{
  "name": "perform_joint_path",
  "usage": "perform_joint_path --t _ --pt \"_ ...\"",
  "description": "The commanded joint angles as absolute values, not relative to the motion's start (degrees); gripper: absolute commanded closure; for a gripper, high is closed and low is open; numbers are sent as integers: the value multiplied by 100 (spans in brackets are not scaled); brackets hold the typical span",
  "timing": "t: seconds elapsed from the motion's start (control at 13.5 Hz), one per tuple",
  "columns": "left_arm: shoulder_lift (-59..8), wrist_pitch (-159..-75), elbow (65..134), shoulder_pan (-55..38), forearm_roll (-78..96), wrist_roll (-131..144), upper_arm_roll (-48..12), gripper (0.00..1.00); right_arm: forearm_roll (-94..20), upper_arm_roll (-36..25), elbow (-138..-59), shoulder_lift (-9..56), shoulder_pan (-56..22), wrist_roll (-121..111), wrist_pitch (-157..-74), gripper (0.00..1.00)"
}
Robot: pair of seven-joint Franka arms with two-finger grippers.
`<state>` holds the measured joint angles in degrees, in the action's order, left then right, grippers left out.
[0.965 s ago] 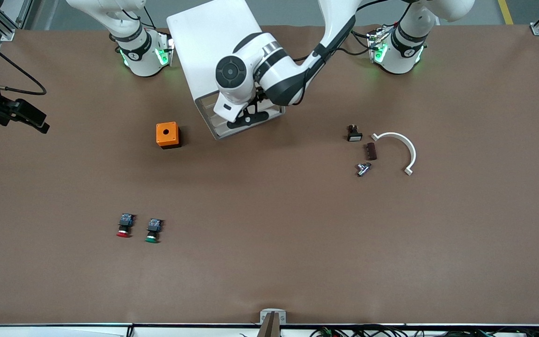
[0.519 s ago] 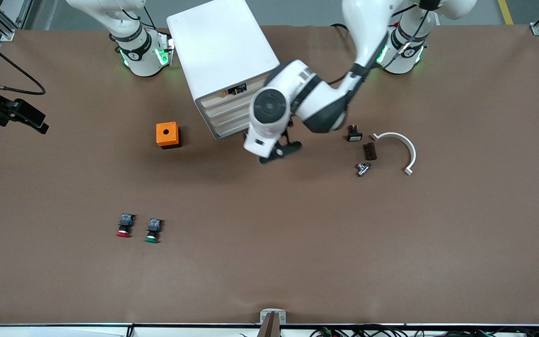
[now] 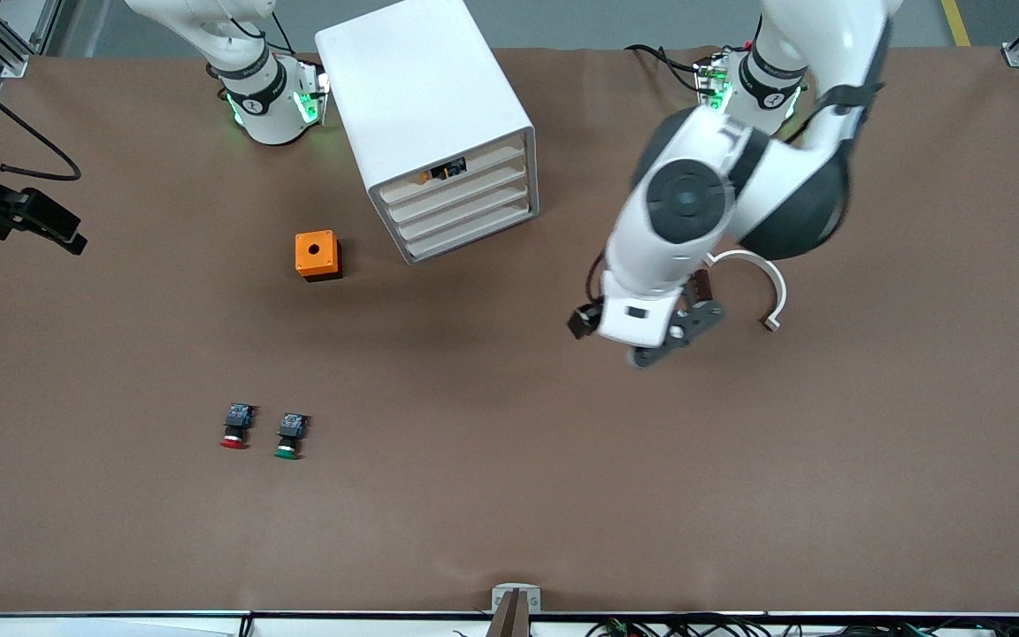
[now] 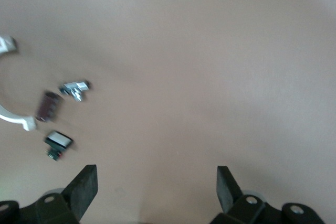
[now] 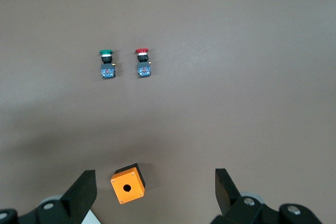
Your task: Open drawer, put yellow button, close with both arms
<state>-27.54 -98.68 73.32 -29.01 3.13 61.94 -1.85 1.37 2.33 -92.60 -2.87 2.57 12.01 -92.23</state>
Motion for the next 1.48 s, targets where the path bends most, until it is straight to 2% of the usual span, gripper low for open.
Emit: perform_joint_path --t 0.0,0.22,0.67,1.04,1.41 --pt "-2295 -9634 7436 -2436 202 5785 -246 0 167 308 -9308 -378 360 1160 -9185 0" --pt "-1934 -9186 7436 -1821 176 4881 -246 0 167 308 -9308 -387 343 1160 -9193 0" --pt "-1284 -8632 7506 -1233 -264 3510 -290 0 167 308 -9316 -387 334 1160 -9211 0" --pt "-371 -8341 8093 -450 -185 1735 -308 0 167 308 -9316 -396 325 1160 -9193 0" --pt "421 -8174 8735 -229 -167 1204 -308 0 167 308 -9316 -404 325 1160 -9185 0"
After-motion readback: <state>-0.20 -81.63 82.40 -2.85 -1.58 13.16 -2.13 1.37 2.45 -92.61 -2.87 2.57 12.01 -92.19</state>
